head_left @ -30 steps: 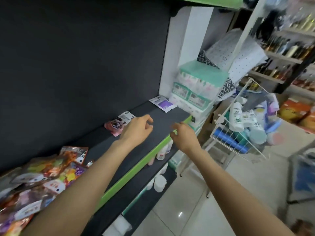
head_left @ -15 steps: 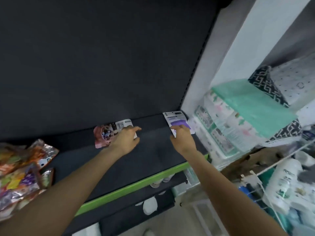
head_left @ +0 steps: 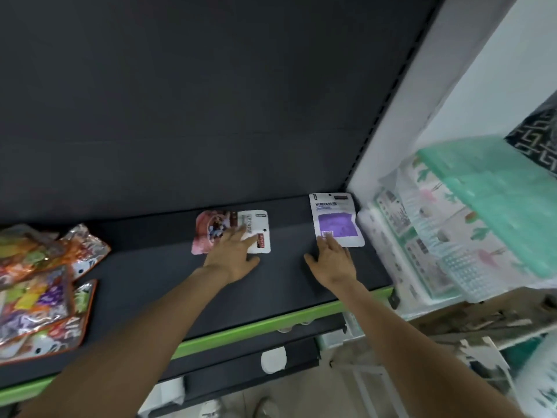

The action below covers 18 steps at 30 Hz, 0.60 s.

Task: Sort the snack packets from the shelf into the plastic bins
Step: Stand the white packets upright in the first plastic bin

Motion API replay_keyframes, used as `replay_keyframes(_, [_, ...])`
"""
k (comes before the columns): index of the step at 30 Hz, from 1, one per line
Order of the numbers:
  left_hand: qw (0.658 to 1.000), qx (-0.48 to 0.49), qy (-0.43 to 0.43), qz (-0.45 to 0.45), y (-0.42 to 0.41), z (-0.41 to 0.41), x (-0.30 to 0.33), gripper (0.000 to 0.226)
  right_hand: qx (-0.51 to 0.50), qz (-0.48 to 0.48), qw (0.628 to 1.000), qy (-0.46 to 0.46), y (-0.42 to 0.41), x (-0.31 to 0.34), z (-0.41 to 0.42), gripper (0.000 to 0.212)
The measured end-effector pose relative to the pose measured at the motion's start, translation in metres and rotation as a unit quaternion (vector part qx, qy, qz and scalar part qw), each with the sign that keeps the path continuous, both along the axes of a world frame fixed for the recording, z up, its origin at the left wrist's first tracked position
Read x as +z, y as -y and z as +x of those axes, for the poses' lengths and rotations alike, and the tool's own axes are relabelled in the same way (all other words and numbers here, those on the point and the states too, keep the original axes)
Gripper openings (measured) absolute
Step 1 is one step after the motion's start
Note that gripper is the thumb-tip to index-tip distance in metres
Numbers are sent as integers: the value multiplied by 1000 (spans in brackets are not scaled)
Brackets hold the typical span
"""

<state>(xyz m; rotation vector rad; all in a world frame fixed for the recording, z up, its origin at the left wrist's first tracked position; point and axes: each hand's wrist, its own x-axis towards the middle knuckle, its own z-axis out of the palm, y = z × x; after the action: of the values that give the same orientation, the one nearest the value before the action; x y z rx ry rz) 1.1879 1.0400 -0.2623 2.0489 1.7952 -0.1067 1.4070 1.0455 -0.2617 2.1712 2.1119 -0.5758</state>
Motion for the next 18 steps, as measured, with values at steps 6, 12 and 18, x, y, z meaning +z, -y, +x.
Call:
replay_keyframes(6, [997,-59,40,13,-20,16,7,64,42,55,996,-48,-6,26,0,31])
replay_keyframes(12, [996,-60,-62,-31,-47,19,7,91,42,-26,997,-62,-44,18,10,66])
replay_keyframes(18, [998,-13,-61,-22,-54,18,5,102,41,8,998,-43,-49,12,8,54])
